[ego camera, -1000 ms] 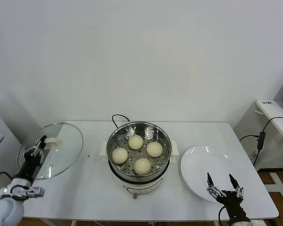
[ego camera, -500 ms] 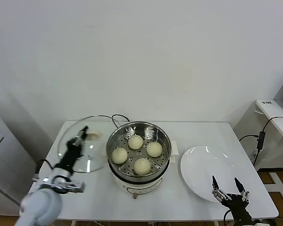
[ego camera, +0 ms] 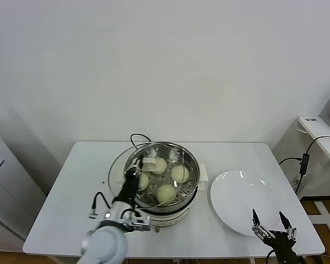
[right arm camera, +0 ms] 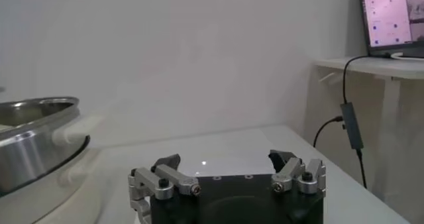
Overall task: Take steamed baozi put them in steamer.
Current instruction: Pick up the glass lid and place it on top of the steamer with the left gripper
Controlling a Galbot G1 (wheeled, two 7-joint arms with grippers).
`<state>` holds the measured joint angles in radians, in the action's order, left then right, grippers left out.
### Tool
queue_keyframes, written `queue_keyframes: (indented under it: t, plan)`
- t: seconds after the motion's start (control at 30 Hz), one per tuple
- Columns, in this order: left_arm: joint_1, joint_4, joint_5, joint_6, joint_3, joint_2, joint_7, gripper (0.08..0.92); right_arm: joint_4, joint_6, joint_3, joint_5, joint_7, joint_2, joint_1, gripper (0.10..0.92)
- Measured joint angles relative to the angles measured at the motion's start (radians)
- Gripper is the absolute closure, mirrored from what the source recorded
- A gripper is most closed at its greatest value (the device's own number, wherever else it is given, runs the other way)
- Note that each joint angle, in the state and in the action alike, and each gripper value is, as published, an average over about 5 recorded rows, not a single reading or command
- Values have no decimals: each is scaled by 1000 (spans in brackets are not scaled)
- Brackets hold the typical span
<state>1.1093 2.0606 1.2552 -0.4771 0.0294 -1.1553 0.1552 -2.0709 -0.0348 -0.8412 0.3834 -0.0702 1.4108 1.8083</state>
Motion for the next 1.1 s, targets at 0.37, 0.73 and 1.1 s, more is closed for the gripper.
queue_keyframes:
  t: [0.37,0.73,1.1]
  plan:
    - [-93,-76,114,-86,122,-105,36,881,1,-5,-21,-1,-8,7,11,203]
    - [-113,-130,172,-115,148,-128,54,881,4,-8,-24,3,-13,7,11,203]
    - [-128,-179,194,-124,145,-146,58,881,1,-13,-28,8,-15,2,11,203]
